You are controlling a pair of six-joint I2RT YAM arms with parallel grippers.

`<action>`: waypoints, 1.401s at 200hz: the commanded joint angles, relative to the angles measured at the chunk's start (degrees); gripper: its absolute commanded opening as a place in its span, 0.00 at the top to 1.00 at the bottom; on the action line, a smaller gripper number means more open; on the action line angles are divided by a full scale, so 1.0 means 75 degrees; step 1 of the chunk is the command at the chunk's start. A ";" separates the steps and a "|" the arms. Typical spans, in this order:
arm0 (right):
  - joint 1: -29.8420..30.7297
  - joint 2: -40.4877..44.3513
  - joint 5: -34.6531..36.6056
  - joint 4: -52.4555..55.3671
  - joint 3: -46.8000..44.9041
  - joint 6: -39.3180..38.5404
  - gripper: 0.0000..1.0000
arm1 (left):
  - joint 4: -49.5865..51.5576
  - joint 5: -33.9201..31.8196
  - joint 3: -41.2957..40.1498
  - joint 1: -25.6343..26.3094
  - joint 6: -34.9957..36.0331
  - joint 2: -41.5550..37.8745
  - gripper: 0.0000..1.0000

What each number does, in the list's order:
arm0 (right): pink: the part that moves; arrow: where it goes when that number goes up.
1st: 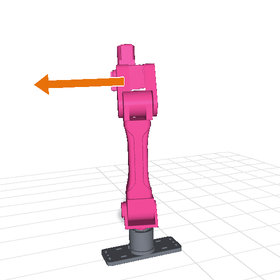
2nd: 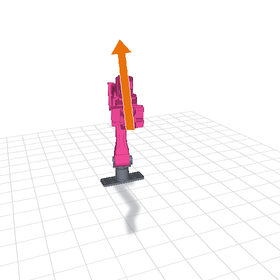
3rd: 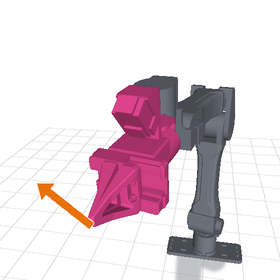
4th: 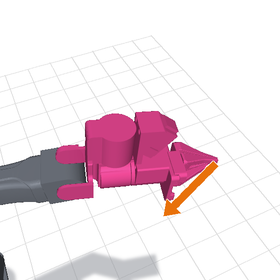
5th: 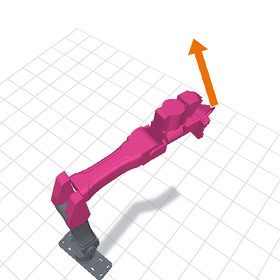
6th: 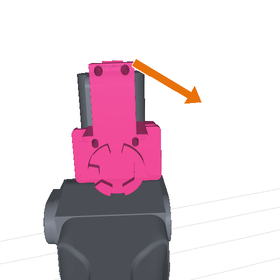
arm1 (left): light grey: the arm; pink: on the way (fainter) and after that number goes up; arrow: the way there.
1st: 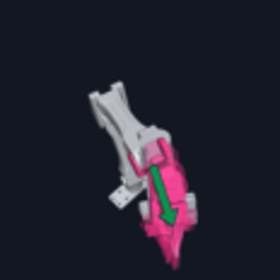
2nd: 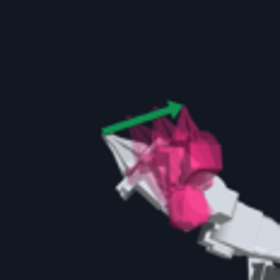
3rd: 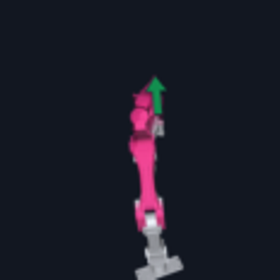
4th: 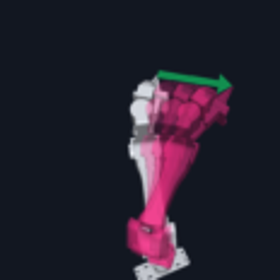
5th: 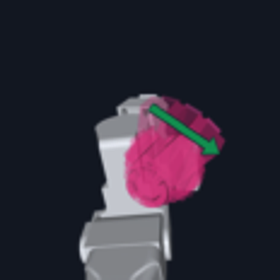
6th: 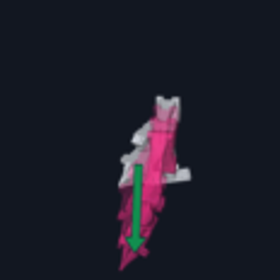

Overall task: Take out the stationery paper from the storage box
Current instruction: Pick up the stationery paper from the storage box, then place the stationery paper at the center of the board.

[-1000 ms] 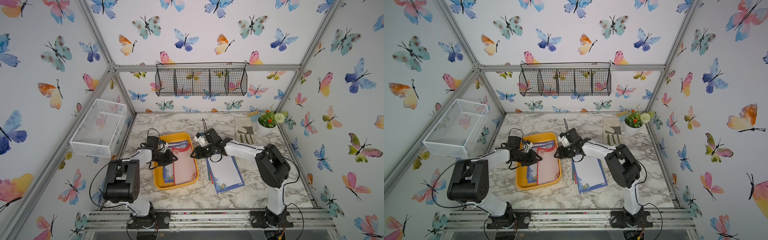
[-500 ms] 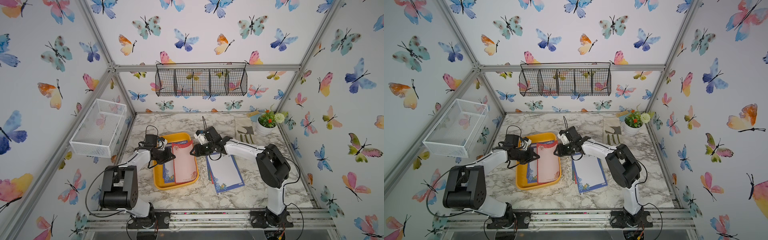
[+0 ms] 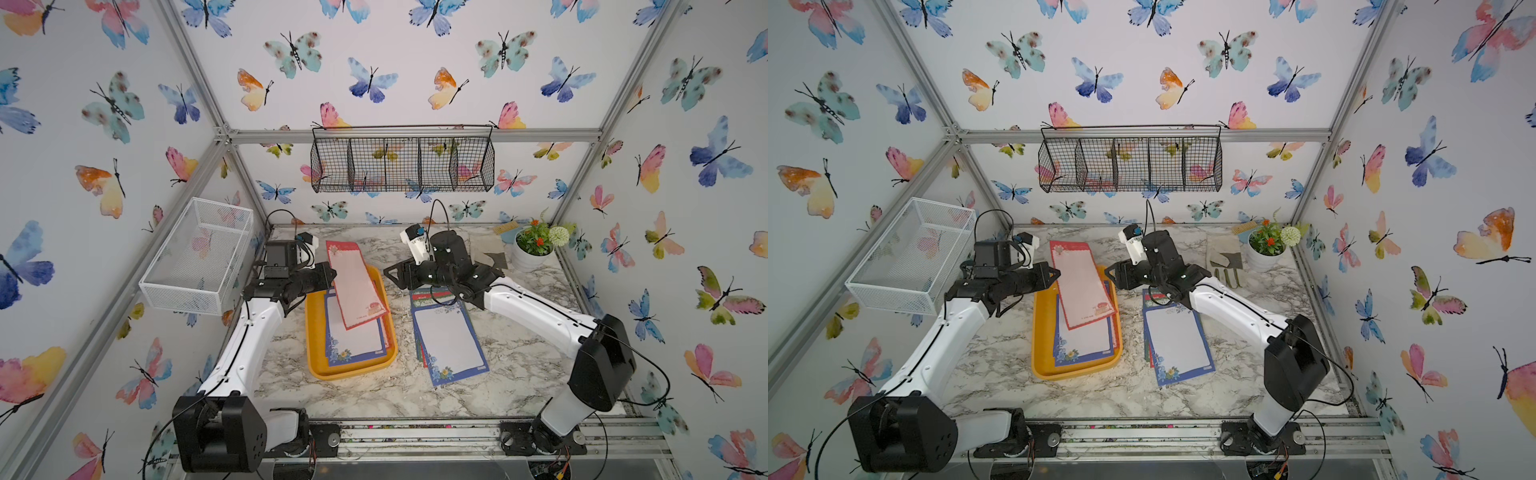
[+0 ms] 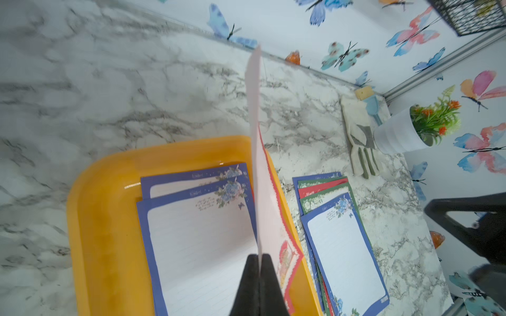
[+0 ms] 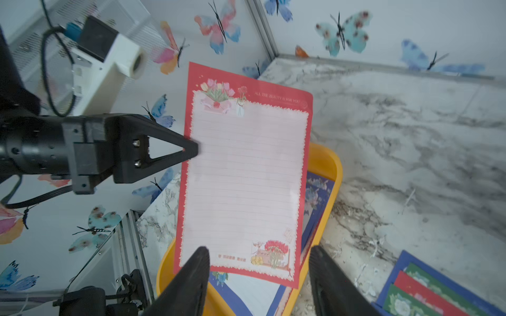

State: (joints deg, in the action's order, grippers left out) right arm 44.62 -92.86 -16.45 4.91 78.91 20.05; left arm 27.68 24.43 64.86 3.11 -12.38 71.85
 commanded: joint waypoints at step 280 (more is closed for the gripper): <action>-0.2235 0.1367 -0.5539 -0.5876 -0.1529 -0.0213 0.57 | -0.4007 0.4365 0.1020 0.1045 -0.0878 -0.0803 1.00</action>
State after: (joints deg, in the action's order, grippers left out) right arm 27.94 -82.11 -52.86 -32.84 65.80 13.98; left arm 0.23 55.44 72.86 10.96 -17.26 65.82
